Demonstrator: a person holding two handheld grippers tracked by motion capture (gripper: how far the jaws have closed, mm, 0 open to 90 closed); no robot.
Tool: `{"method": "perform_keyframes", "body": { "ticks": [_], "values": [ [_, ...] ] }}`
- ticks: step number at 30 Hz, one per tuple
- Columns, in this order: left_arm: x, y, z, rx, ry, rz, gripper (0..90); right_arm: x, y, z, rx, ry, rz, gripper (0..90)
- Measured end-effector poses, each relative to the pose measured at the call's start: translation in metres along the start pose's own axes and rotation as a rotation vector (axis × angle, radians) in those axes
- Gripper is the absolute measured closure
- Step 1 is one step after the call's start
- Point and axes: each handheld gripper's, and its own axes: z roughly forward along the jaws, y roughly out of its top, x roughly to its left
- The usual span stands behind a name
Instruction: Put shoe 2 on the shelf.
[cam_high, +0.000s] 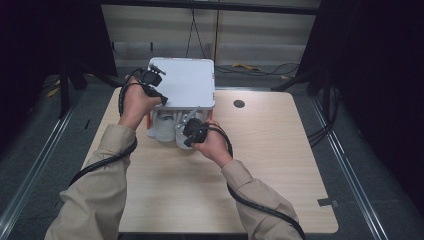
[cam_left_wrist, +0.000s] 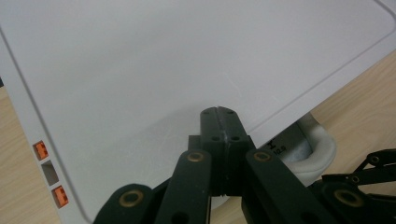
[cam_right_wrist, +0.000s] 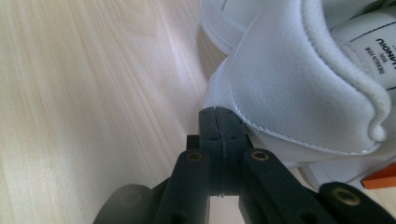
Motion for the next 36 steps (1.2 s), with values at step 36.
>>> {"method": "perform_keyframes", "body": {
  "ticks": [36],
  "values": [
    [-0.001,0.003,0.000,0.024,0.010,0.027,90.0,-0.018,0.009,0.010,0.002,-0.032,0.022,90.0]
  ]
}}
